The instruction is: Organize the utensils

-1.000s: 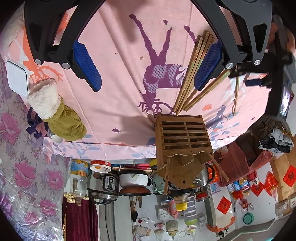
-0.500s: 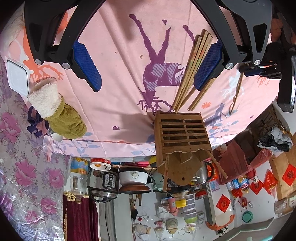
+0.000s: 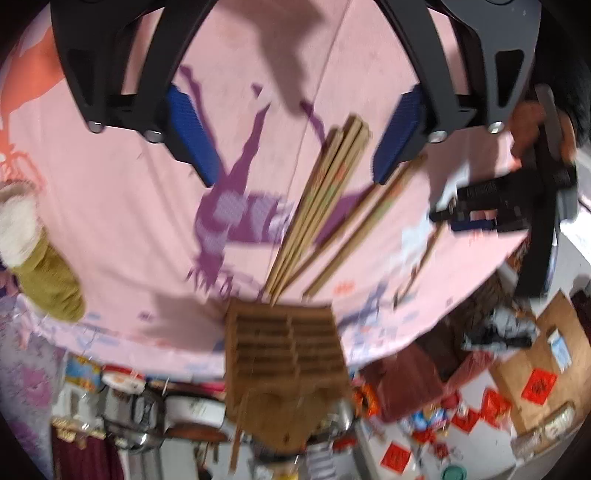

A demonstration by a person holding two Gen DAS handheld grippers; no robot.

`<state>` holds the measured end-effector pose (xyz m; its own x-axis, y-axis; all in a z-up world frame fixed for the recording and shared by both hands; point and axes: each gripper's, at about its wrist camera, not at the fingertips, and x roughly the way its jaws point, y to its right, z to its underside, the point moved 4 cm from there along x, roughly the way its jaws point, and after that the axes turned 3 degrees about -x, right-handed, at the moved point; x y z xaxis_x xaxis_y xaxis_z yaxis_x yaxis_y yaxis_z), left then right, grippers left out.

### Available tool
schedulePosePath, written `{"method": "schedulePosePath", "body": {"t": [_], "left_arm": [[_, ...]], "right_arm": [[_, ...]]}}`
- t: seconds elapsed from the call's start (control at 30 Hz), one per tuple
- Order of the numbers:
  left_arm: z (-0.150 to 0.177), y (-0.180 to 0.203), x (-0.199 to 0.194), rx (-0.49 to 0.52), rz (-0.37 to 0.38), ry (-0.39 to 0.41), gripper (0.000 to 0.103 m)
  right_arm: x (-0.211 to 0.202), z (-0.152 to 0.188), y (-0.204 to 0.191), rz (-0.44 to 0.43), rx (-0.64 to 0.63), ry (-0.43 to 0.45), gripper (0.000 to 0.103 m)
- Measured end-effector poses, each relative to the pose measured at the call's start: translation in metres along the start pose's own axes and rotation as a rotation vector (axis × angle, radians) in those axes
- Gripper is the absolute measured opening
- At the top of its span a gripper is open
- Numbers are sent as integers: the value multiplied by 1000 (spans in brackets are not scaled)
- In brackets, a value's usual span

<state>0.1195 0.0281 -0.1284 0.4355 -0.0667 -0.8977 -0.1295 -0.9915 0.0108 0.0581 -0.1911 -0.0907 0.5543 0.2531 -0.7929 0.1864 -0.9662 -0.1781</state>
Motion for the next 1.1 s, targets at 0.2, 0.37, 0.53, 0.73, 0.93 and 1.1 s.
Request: {"method": "schedulePosePath", "body": {"t": [0.2, 0.37, 0.53, 0.73, 0.93, 1.1], "left_arm": [[1, 0, 0, -1, 12, -10, 57], [2, 2, 0, 4, 2, -10, 61], [3, 1, 1, 5, -8, -10, 65], [2, -3, 1, -6, -10, -16, 70], [2, -3, 1, -3, -15, -17, 70], [2, -2, 1, -3, -14, -17, 70]], "right_arm": [[11, 20, -17, 12, -91, -62, 61], [17, 25, -27, 49, -165, -77, 61], [18, 26, -34, 107, -241, -53, 60], [11, 23, -9, 143, -222, -71, 60], [-13, 10, 6, 127, -151, 25, 56], [2, 15, 1, 102, -171, -35, 35]]}}
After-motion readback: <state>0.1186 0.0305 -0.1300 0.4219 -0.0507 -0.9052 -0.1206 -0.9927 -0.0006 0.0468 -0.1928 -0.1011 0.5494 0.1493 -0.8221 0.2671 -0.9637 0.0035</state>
